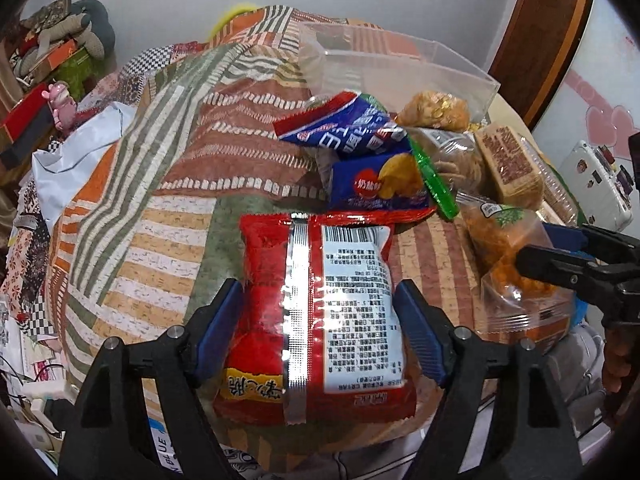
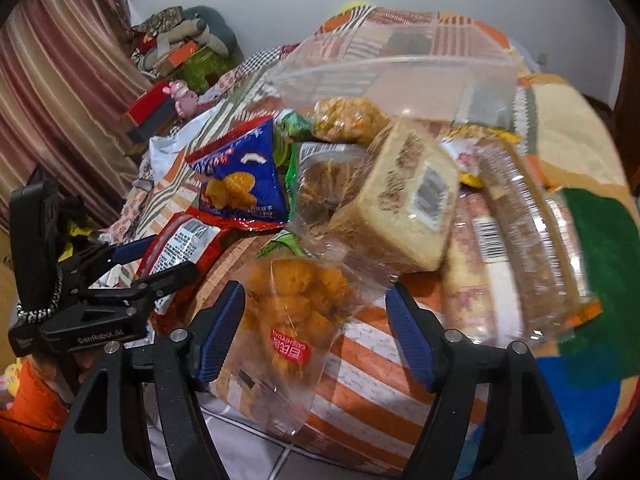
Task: Organize snacks
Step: 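Grasp the red snack bag with the left tool while the right grasps the puff bag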
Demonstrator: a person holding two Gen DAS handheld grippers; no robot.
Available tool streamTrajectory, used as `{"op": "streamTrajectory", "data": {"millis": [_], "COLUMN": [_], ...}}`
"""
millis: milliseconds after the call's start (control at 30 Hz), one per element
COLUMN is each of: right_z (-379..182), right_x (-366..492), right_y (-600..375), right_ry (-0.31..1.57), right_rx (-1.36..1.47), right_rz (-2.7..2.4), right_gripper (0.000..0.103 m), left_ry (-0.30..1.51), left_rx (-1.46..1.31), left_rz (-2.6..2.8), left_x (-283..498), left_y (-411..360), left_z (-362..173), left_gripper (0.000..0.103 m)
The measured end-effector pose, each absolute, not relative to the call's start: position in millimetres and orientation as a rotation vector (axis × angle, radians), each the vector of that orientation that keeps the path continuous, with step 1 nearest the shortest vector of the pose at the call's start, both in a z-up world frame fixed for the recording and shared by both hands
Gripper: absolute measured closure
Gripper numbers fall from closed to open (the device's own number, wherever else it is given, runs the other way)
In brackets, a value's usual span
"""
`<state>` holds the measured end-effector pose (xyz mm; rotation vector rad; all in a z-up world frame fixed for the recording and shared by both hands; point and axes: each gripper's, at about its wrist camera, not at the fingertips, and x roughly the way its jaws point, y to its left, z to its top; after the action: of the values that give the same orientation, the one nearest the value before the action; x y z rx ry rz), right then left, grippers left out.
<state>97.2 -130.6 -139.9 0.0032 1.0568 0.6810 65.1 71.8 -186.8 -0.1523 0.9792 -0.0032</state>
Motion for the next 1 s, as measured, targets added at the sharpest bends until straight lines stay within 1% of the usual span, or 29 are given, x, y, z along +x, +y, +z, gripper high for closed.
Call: {"op": "streamTrajectory", "data": {"millis": [133,167,200,267,300,500,1000], "right_z": [-149,-149,-148,-146,-144,-132,-86], "right_x": [99,98,97,94,93,85,84], "right_y": [-127,-126,-126,-127,-128,-134,-160], "right_ry": [1.092,1.091,1.087,1.078,1.071,1.022,0.861], "right_rx": [0.029,0.028,0.025,0.020,0.012,-0.015,0.060], "right_rz": [0.717,0.719,0.722,0.736,0.733,0.724,0.698], "right_gripper": [0.032,0.034,0.036,0.044,0.048,0.055,0.056], "left_ry": [0.993,0.991,0.987,0.979,0.976,0.963,0.786], "left_rx": [-0.176,-0.183,-0.187,-0.181,-0.175,-0.176,-0.127], "left_rz": [-0.013,-0.016,-0.019,-0.027,-0.028,-0.037,-0.031], "left_x": [68,68,67,65,64,55,34], "left_y": [73,73,73,72,71,68,56], "left_z": [-194,-194,-193,-191,-189,-180,-110], "left_gripper": [0.025,0.027,0.032,0.038,0.038,0.038,0.038]}}
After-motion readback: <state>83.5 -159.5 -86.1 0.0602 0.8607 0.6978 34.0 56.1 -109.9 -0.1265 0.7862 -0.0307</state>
